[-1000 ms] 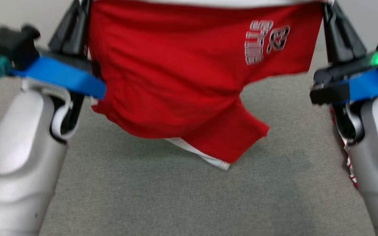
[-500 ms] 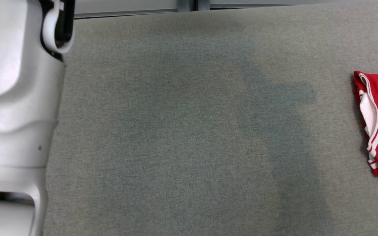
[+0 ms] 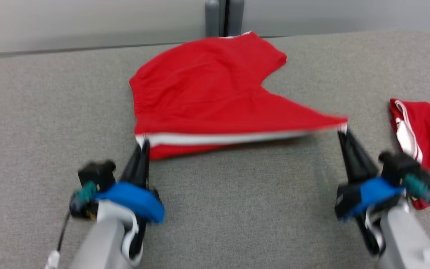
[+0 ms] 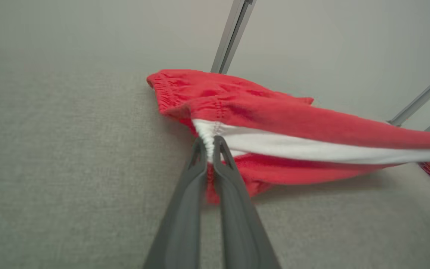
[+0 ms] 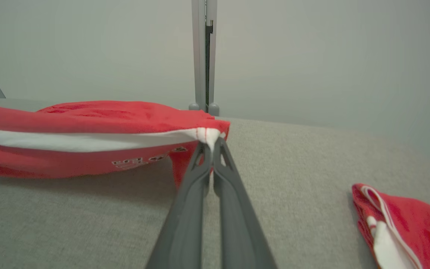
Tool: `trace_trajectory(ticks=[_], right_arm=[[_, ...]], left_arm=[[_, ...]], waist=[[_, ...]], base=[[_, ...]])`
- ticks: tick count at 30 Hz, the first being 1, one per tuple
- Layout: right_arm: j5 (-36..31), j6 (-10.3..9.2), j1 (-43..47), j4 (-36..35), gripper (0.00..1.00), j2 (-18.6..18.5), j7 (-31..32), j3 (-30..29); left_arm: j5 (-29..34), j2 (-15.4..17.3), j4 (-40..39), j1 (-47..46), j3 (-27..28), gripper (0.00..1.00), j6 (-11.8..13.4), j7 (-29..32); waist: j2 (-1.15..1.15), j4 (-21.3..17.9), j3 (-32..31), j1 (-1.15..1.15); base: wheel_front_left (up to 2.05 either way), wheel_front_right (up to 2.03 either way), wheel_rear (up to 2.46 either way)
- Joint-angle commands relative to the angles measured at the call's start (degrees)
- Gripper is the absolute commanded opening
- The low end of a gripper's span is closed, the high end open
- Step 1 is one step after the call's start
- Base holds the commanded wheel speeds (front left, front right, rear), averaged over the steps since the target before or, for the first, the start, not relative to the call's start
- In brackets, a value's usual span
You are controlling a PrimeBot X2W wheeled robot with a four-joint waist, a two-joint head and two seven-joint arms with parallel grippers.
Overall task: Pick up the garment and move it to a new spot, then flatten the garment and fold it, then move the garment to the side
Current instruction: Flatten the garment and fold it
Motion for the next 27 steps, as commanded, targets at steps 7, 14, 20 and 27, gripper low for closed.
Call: trace_trajectory(ticks=[7, 14, 20, 27], right_arm=[[0.82, -0.03, 17.04, -0.98, 0.0, 0.5, -0.31, 1.48], [1.7, -0.03, 25.69, -4.17, 0.0, 0.39, -0.32, 2.87], [2.02, -0.03, 26.82, -7.12, 0.0, 0.1, -0.31, 0.95], [0.76, -0.03, 14.96, -6.27, 0.0, -1.54, -0.31, 0.08]], left_arm=[[-1.61, -1.4, -5.35, 17.89, 2.02, 0.0, -0.04, -0.24], [-1.85, -1.75, -9.43, 27.48, 1.26, 0.0, -0.04, -0.24], [-1.35, -1.71, -13.55, 29.48, 0.74, 0.0, -0.04, -0.24], [-2.11, -1.76, -17.67, 21.7, -0.95, 0.0, -0.03, -0.24]], waist=[[0.0, -0.56, -7.35, 0.01], [0.0, 0.71, -13.57, 0.01], [0.0, 2.38, -14.31, 0.01], [0.0, 5.88, -9.37, 0.01]], base=[[0.0, 0.0, 0.0], [0.0, 0.0, 0.0], [0.0, 0.0, 0.0], [0.0, 0.0, 0.0]])
